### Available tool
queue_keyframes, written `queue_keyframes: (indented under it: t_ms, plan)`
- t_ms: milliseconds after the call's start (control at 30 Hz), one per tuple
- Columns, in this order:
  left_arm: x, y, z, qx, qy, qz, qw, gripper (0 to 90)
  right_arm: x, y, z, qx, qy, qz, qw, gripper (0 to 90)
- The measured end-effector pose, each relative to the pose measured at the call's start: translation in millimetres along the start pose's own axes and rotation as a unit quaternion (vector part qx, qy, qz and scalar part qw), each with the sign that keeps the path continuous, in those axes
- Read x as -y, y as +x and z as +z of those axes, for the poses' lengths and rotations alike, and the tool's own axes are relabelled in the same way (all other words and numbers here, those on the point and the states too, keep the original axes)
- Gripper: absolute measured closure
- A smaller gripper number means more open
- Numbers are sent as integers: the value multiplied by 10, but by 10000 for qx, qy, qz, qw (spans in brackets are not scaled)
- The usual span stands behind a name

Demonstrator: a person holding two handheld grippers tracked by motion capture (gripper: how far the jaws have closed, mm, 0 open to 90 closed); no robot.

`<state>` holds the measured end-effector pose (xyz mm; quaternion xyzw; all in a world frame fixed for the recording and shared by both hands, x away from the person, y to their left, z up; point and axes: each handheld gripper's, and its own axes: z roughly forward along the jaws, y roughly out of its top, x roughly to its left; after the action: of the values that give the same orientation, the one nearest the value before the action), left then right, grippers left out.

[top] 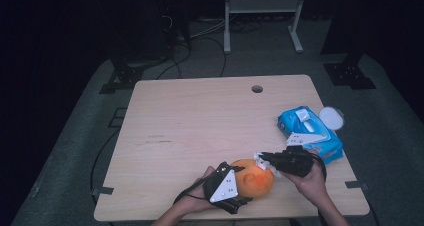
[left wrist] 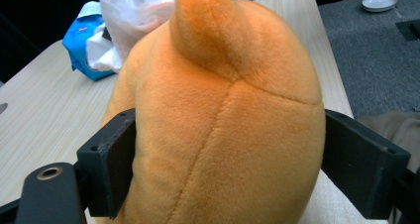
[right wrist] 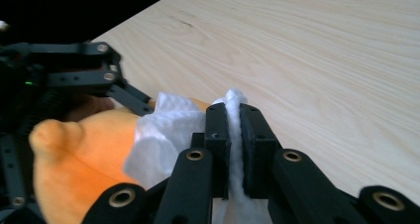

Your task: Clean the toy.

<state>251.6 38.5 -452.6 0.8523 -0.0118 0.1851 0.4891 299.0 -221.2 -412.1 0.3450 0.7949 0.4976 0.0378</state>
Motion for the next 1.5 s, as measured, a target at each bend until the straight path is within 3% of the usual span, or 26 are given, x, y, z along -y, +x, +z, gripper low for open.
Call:
queue_keyframes:
  t_ms: [167, 233, 300, 367, 433, 500, 600, 633, 700, 767, 833, 900, 1000, 1267, 1333, 1400, 1500]
  plan:
    - [6, -34, -3, 19, 0, 185, 9998, 153, -83, 238, 43, -450, -91, -301, 9985, 821]
    - [6, -30, -9, -2, 20, 174, 9998, 153, -95, 277, 60, -387, -26, -438, 9983, 821]
    - [3, -17, -9, -17, 2, 94, 10000, 153, -89, 226, 52, -347, -12, -387, 9986, 822]
    - [9, 10, -10, -11, -10, 23, 10000, 154, -62, 125, 39, -114, 64, -334, 9994, 822]
    - [23, 36, -11, 15, -58, -102, 9999, 154, -22, 12, 14, -133, 54, -59, 9999, 825]
    - [29, 55, -14, 6, -49, -171, 9998, 155, -17, -11, -16, -203, 30, 32, 9998, 830]
    - [41, 86, -9, -40, -83, -424, 9991, 154, -84, 110, -41, -627, -161, 4, 9979, 832]
    - [44, 97, -6, -53, -96, -504, 9987, 155, -118, 186, -44, -932, -286, -21, 9952, 831]
    - [48, 119, 7, -83, -152, -761, 9969, 155, -169, 319, -53, -1191, -389, -137, 9920, 831]
    - [44, 120, 17, -109, -146, -823, 9964, 154, -206, 463, -34, -1049, -339, -480, 9927, 827]
    - [43, 113, 17, -113, -114, -799, 9967, 154, -202, 517, 8, -820, -242, -672, 9941, 828]
    - [44, 125, 3, -69, -67, -780, 9969, 158, -181, 492, 32, -674, -177, -709, 9950, 828]
    - [79, 187, -14, 71, -135, -978, 9951, 164, -163, 426, 22, -284, -135, -876, 9957, 828]
    - [138, 255, -51, 161, -192, -1176, 9928, 164, -28, -7, -65, 215, -10, -354, 9991, 828]
    - [152, 267, -64, 151, -204, -1239, 9920, 164, -4, -77, -96, 237, -34, -183, 9995, 828]
    - [163, 279, -78, 137, -207, -1296, 9913, 165, -3, -92, -126, 114, -135, -33, 9998, 828]
    - [190, 324, -95, 150, -232, -1489, 9885, 167, -65, 22, -140, -227, -318, -114, 9992, 826]
